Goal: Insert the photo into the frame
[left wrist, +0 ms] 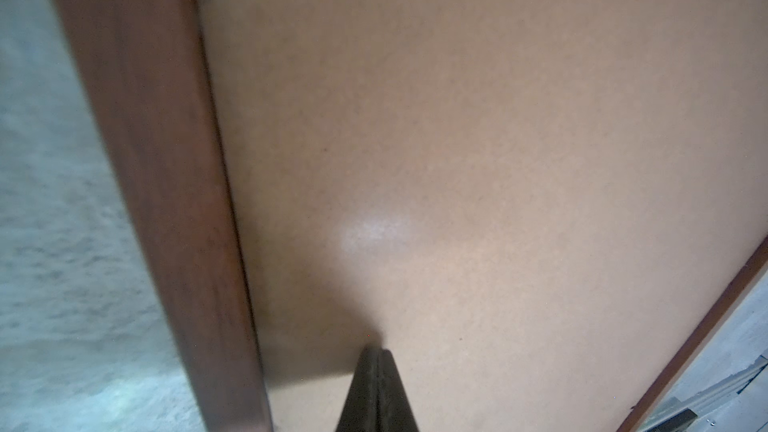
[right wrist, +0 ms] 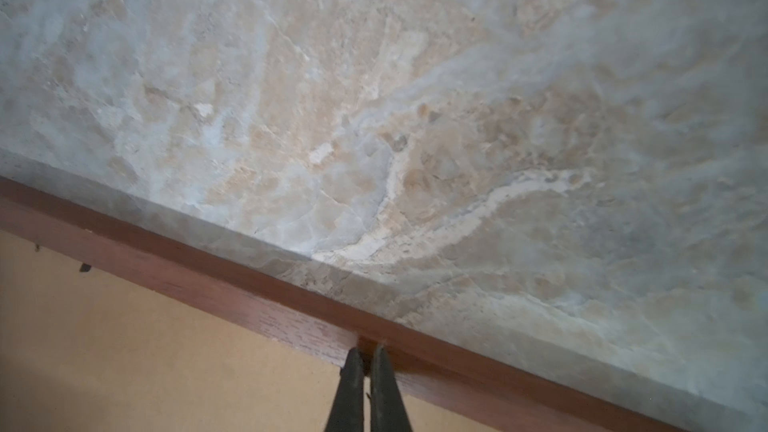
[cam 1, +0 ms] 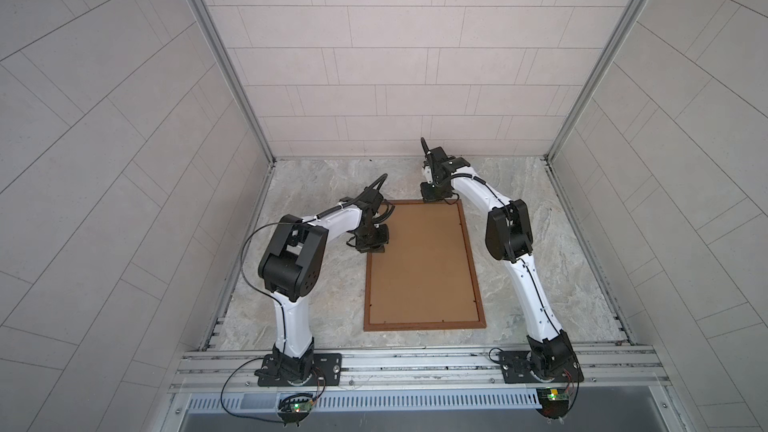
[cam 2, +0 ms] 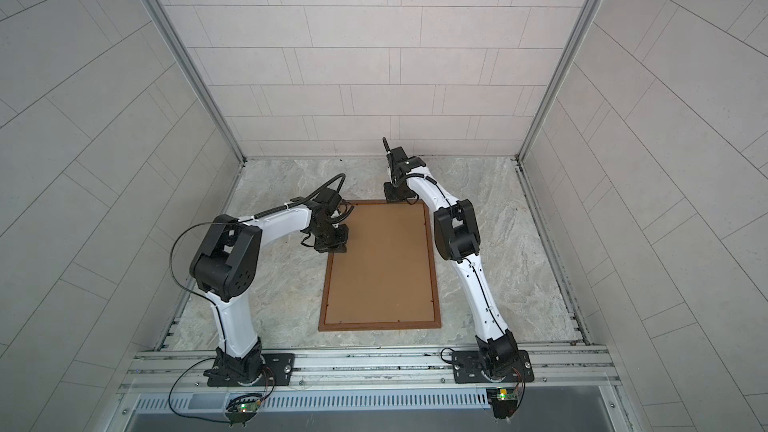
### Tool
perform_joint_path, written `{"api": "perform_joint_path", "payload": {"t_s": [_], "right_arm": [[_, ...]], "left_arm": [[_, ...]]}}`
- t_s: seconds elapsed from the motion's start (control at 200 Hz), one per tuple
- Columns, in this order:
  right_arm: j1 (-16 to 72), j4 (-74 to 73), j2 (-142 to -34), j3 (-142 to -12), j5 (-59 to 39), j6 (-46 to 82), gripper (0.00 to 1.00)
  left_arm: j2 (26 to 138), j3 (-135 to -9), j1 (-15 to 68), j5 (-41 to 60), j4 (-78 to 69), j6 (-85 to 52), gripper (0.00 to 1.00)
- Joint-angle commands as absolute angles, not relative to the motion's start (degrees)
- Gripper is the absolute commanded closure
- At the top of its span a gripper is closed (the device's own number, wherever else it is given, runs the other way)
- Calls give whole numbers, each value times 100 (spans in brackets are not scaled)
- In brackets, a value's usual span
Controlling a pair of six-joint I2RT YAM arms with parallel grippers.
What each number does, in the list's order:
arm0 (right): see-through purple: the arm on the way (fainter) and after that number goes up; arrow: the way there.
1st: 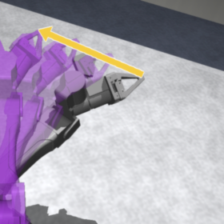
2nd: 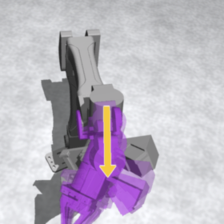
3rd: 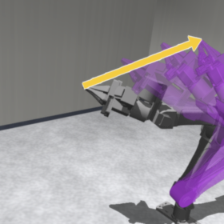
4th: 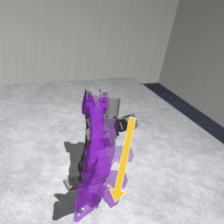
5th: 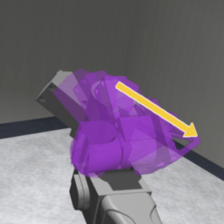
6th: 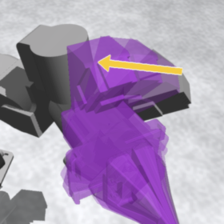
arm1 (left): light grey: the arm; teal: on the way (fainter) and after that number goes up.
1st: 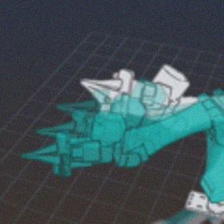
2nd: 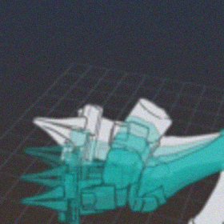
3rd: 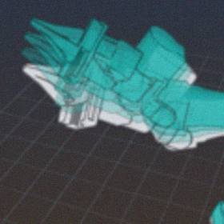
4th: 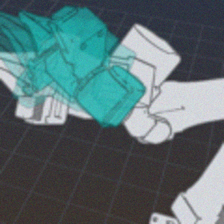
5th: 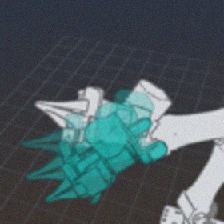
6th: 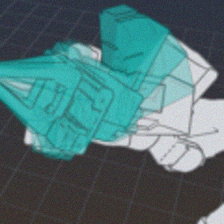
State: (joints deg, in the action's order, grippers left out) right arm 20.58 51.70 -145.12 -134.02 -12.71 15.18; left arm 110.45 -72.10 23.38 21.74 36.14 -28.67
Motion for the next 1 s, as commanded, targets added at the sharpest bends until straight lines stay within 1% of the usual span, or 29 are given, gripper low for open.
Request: {"api": "perform_joint_path", "payload": {"t_s": [0.0, 0.36, 0.741, 0.991], "right_arm": [[2083, 5381, -14582, -13438, -1230, 1414, 100], [2219, 5541, -14629, -13412, -1266, 1509, 100], [2225, 5762, -14704, -13431, -940, 1392, 100], [2180, 5683, -14464, -13734, -1123, 1242, 100]], "left_arm": [[11435, -7018, 2373, 1978, 3550, -2811, 100], [11452, -6988, 2373, 2012, 3527, -2807, 100], [11427, -6975, 2373, 2025, 3507, -2812, 100], [11447, -6991, 2375, 2068, 3487, -2812, 100]]}}
